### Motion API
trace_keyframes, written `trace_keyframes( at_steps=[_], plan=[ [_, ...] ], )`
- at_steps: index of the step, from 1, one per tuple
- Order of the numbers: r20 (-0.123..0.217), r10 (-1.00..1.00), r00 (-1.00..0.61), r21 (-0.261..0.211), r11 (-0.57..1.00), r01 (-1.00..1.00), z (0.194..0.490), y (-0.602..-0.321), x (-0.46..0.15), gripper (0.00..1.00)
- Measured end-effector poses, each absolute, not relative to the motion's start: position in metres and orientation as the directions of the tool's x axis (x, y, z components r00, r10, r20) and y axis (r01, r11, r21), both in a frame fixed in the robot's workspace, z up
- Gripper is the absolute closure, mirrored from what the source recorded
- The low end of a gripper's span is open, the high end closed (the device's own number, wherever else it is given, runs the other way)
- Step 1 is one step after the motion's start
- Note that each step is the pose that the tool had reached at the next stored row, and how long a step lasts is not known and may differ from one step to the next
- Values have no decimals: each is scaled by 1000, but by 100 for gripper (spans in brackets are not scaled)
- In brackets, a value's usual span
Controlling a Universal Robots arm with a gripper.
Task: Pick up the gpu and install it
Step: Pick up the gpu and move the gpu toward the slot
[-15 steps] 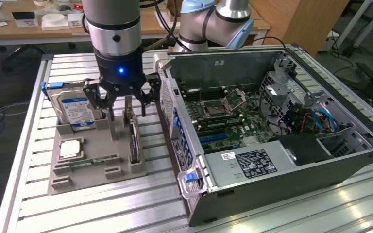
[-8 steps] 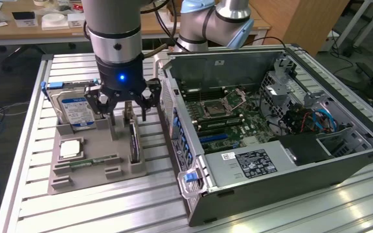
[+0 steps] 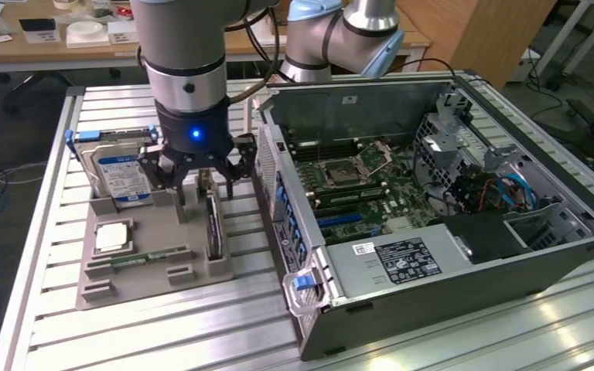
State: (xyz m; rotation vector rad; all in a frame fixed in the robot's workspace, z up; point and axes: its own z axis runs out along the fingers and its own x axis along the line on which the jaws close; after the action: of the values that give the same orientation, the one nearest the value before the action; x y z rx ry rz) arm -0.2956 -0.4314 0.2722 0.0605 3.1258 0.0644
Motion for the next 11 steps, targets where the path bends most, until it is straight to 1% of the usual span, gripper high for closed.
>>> trace_keyframes(
  at_steps=[11],
  plan=[
    [-14, 55, -998, 41, 998, 55, 252, -427, -295, 29]
  ],
)
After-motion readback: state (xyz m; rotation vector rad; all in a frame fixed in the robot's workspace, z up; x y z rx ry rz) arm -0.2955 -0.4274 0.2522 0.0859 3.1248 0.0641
